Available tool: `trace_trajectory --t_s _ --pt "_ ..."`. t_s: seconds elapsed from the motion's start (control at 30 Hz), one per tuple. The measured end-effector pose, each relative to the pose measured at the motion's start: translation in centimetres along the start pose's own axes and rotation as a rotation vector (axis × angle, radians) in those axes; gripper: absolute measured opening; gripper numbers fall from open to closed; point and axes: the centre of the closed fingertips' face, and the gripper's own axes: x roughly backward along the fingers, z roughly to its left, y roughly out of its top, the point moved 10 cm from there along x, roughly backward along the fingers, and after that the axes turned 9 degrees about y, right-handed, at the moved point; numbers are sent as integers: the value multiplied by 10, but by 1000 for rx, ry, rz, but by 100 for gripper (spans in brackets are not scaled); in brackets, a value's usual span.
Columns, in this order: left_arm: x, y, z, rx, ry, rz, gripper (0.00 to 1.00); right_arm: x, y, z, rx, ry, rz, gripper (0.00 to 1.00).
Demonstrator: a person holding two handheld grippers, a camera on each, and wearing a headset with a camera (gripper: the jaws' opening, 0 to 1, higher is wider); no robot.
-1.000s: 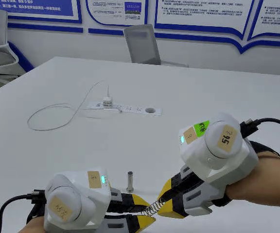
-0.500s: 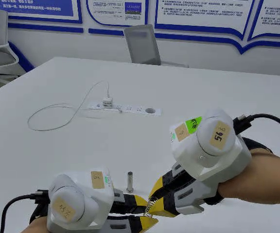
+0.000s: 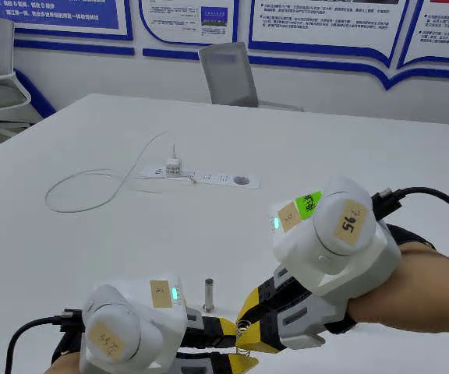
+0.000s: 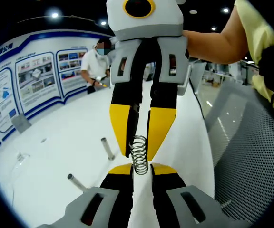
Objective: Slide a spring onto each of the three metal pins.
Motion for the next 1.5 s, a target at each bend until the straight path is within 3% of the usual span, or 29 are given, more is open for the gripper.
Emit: trace_trajectory --t_s 0.63,1.5 --pt "18 -8 12 68 85 -12 23 21 -14 -11 -52 -65 -25 12" --pt "43 -26 31 167 205 -3 37 59 -37 -35 -145 -211 -69 12"
